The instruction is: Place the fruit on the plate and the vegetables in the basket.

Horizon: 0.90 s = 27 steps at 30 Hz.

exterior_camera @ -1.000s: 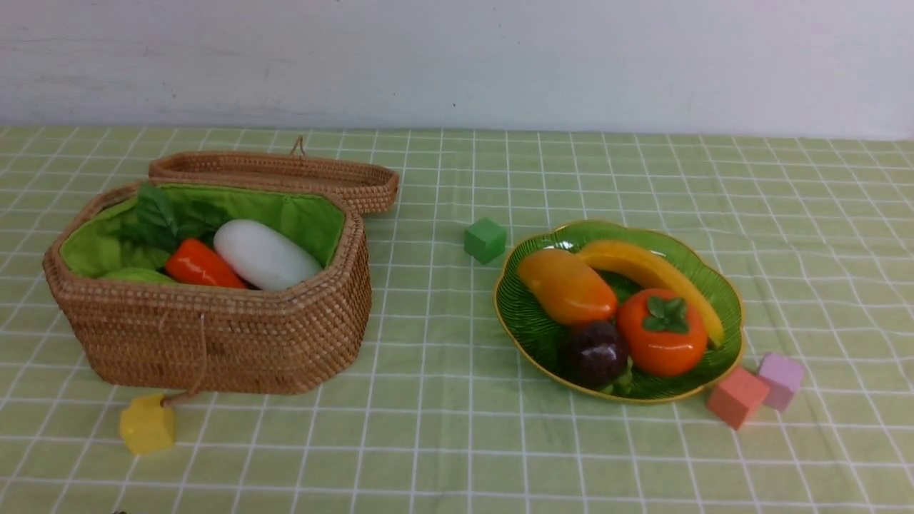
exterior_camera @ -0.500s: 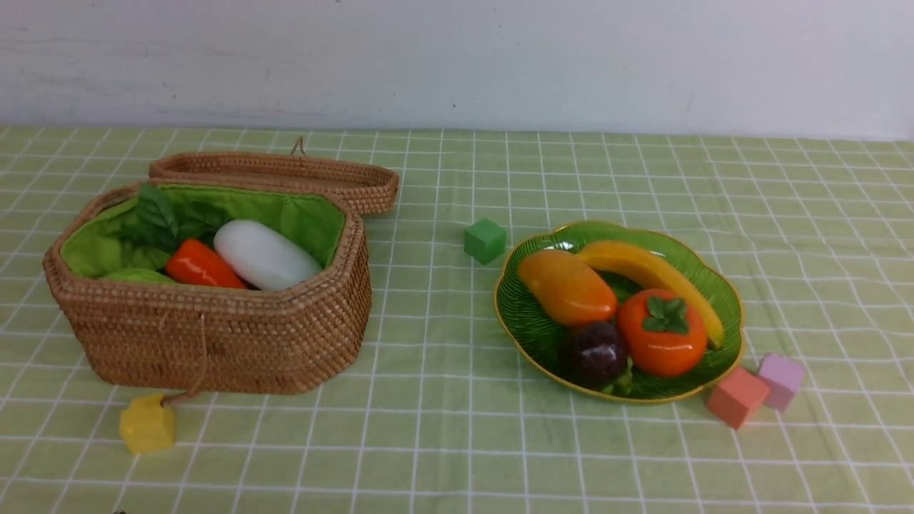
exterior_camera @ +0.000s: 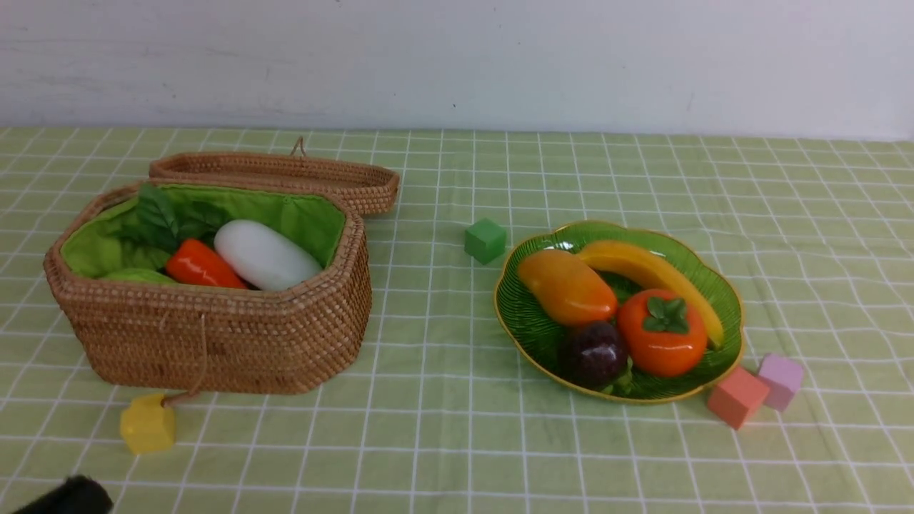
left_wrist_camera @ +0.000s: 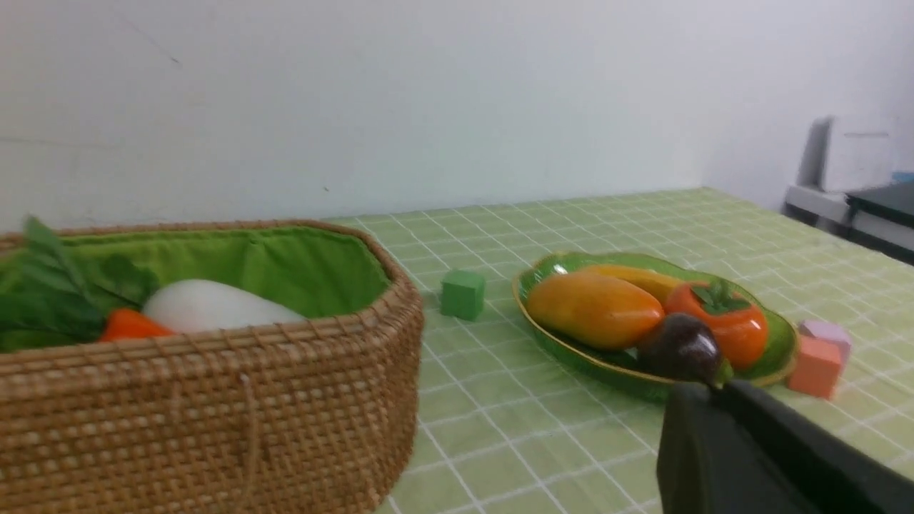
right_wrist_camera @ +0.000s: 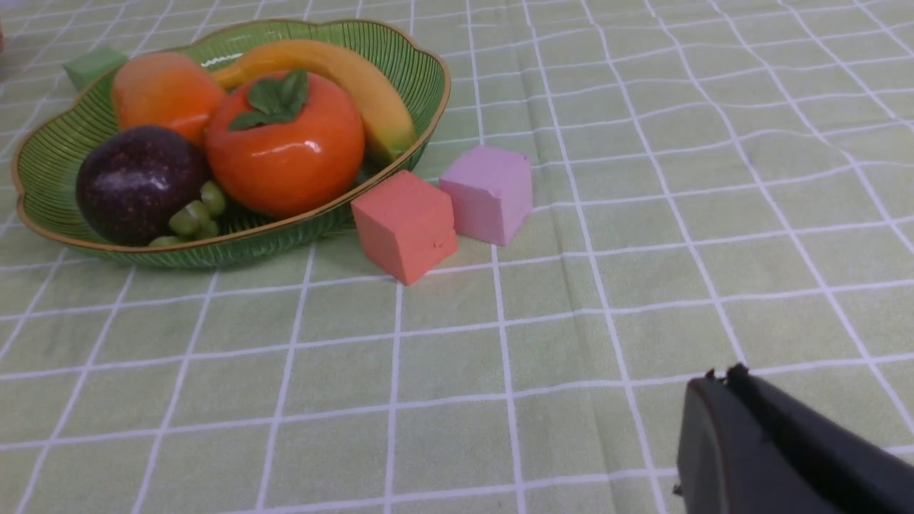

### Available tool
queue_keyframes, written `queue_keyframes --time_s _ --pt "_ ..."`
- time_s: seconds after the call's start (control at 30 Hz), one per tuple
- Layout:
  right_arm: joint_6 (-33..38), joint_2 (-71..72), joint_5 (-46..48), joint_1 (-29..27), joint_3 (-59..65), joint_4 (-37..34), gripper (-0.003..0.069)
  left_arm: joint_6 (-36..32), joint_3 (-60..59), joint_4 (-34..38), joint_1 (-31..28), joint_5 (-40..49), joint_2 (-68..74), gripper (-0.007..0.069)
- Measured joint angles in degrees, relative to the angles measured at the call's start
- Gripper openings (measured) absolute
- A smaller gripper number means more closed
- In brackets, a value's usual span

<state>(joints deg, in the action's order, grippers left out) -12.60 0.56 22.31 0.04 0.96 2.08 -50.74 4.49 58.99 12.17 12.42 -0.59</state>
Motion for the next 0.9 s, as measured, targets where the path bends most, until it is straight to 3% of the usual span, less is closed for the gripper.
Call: queue_keyframes --time_s 0.1,0.23,0.27,0.33,0.4,0.47,0.67,0.9 --pt "0.0 0.0 0.0 0.0 0.0 -0.05 -0.001 5.36 0.0 -6.92 -1.83 -4.02 0.0 -0.0013" --pt "0.0 0.0 0.0 0.0 0.0 -0.05 -0.001 23.17 -1.05 -26.68 -7.21 -3.19 0.0 -0.0013" --pt "0.0 0.0 0.0 0.0 0.0 -0.05 -0.001 24.09 -1.05 -26.68 -7.21 -3.09 0.0 -0.0013" --pt "0.0 0.0 0.0 0.0 0.0 -0.05 -0.001 37.1 -4.74 -38.99 -8.78 -2.2 0.0 -0.0013" --pt "0.0 0.0 0.0 0.0 0.0 0.0 -0.001 41.09 -5.55 -42.19 -8.78 -0.06 0.0 -0.0013" --pt "0.0 0.0 0.0 0.0 0.0 0.0 -0.001 50.39 -6.14 -48.85 -8.78 6.4 0.0 -0.0013" --pt "0.0 0.0 0.0 0.0 0.0 0.0 -0.0008 61.8 -6.19 -51.33 -8.78 9.35 0.0 -0.0013" --pt "0.0 0.0 0.0 0.0 0.0 -0.17 0.0 64.17 -6.19 -51.38 -8.78 9.35 0.0 -0.0013"
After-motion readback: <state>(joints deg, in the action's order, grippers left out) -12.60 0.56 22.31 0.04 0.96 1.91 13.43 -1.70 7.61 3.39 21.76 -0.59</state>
